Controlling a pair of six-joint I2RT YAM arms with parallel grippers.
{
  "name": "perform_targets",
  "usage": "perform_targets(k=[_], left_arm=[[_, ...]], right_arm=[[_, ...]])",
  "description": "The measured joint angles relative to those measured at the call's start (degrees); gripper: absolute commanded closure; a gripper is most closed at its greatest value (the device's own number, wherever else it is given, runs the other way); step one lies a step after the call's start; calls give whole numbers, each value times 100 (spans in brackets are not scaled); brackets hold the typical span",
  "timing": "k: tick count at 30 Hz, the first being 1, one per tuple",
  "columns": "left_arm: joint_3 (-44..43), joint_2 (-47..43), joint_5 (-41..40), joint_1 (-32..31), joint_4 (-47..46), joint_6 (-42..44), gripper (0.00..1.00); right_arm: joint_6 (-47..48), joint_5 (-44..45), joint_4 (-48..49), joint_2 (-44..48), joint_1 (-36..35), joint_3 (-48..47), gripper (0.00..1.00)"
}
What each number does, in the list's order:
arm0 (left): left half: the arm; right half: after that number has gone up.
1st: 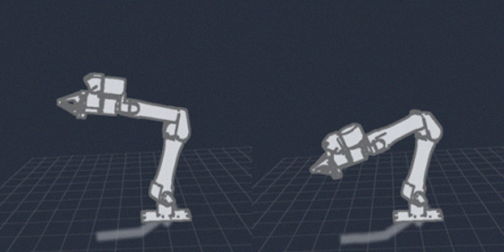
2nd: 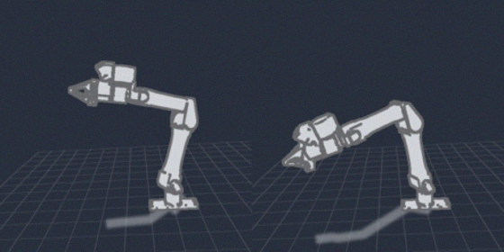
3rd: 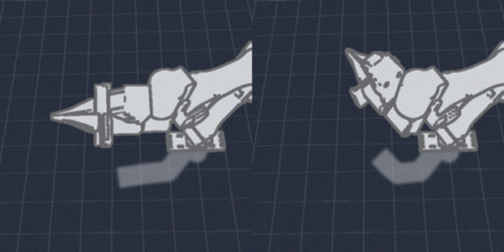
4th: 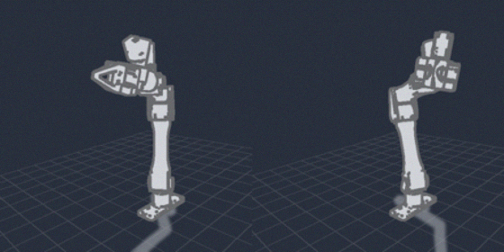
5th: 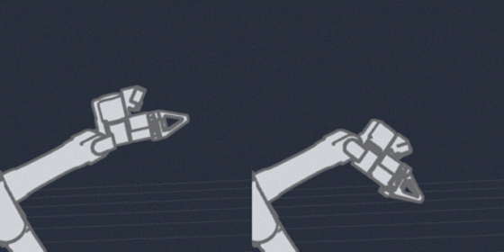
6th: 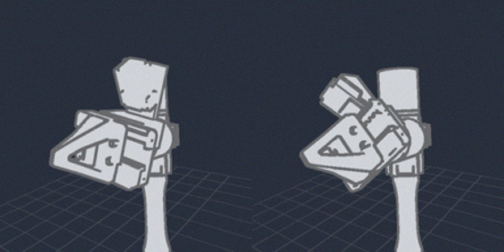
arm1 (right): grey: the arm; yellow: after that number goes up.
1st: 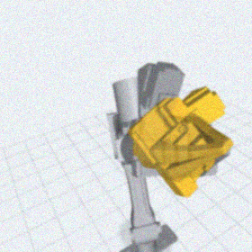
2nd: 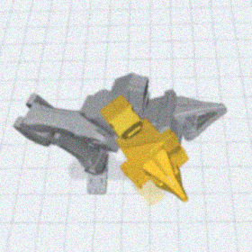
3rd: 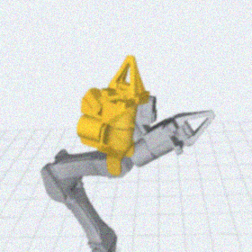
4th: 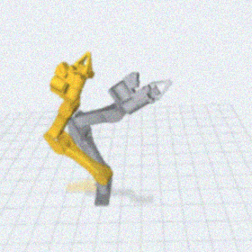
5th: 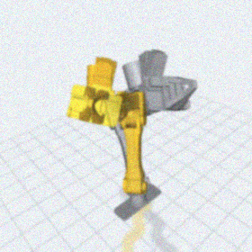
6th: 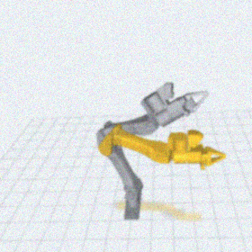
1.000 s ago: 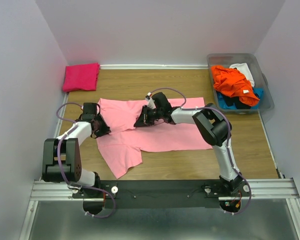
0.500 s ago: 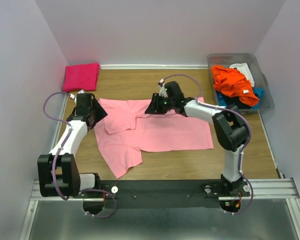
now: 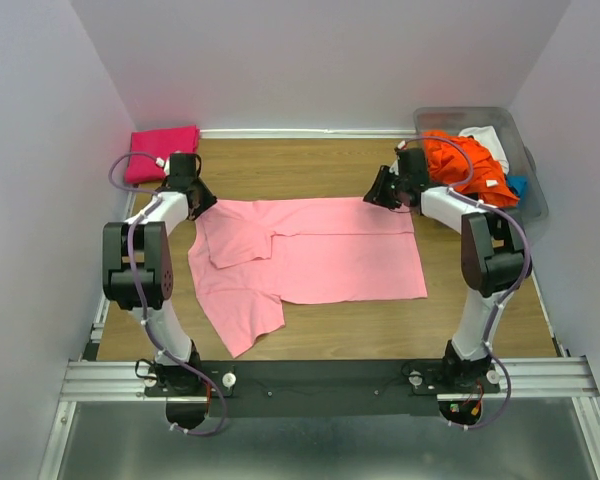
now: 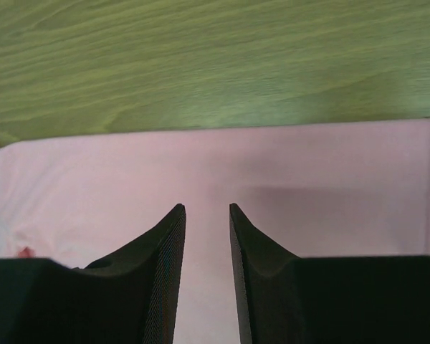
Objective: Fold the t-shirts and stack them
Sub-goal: Fold the tshirt
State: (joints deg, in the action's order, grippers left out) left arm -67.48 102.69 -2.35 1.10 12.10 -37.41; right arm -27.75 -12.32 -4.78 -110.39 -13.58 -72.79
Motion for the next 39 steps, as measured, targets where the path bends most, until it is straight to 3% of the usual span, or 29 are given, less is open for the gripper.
perform_targets(k=[7, 17, 24, 25, 29, 32, 39], left_arm=[[-479, 697, -155, 0, -63, -70, 72], [-920, 1246, -560, 153, 129, -450, 73], [-1722, 1768, -557, 153, 339, -535, 72], [-1847, 1847, -553, 153, 354, -538, 71], [-2072, 1974, -507, 151, 387, -546, 44], [-2092, 1943, -452, 151, 378, -549, 34], [-1585, 1029, -490, 166, 511, -446, 20]], right_arm=[[-17, 557, -42, -479, 186, -4, 62], [-142, 1012, 74, -892, 409, -535, 60], [-142, 1121, 107, -1384, 498, -1231, 57], [-122, 1123, 109, -1427, 503, -1294, 57], [33, 1099, -22, -1602, 507, -1639, 51], [177, 1032, -229, -1602, 525, -1738, 46], [426, 791, -699, -1211, 579, -1746, 36]])
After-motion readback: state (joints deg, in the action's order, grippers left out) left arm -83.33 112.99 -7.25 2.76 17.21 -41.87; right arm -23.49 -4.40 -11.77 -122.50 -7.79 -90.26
